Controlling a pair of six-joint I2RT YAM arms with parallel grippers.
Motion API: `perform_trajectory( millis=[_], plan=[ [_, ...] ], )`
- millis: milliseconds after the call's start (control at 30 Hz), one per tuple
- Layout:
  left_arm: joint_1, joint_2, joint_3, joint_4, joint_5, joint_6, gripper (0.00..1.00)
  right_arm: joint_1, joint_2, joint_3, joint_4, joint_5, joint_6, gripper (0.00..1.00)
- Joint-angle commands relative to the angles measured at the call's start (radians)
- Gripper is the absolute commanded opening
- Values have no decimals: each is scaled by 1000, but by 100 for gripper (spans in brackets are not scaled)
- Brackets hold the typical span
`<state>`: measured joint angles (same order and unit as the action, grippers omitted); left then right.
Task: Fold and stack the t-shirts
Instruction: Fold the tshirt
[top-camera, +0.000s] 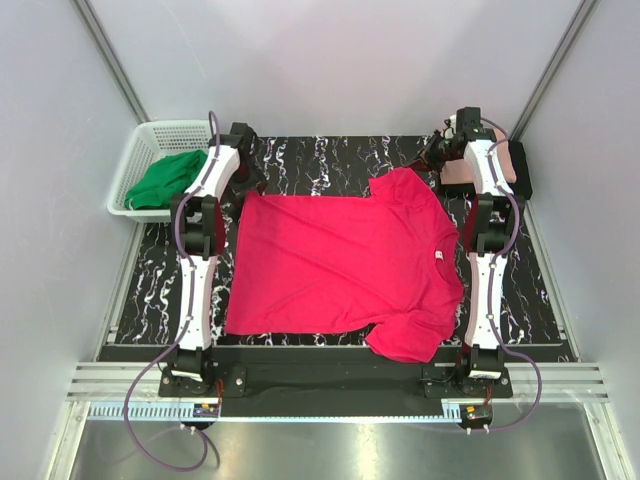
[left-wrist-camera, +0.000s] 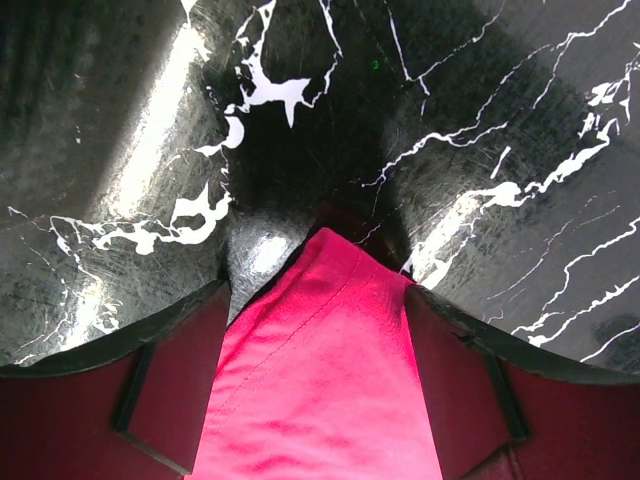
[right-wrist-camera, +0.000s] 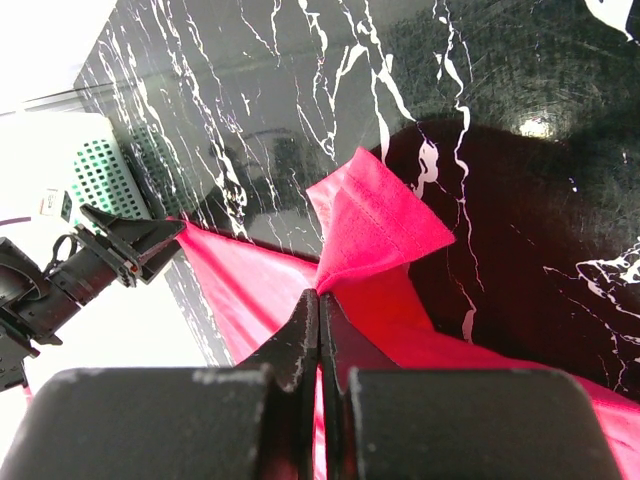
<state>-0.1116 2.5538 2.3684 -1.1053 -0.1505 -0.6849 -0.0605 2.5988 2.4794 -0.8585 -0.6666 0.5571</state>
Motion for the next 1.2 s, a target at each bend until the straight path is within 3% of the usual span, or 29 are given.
perform_trajectory(
  millis=[0, 267, 467, 533, 633, 1167],
  plan=[
    [6, 2, -3, 18, -31, -15, 74, -9, -69, 39, 4, -28, -8, 0],
    [10, -1, 8, 19, -37, -1, 69, -10, -54, 44, 6, -14, -8, 0],
    [16, -9, 2, 19, -37, 21, 49, -10, -46, 38, 6, -13, -13, 0],
    [16, -14, -1, 22, -31, 24, 35, -10, -43, 39, 6, -13, -13, 0],
    [16, -20, -6, 24, -27, 25, 22, -10, -42, 41, 6, -13, -10, 0],
    [16, -38, -9, 51, 11, 85, 18, -10, -51, 46, 7, -10, -17, 0]
  ],
)
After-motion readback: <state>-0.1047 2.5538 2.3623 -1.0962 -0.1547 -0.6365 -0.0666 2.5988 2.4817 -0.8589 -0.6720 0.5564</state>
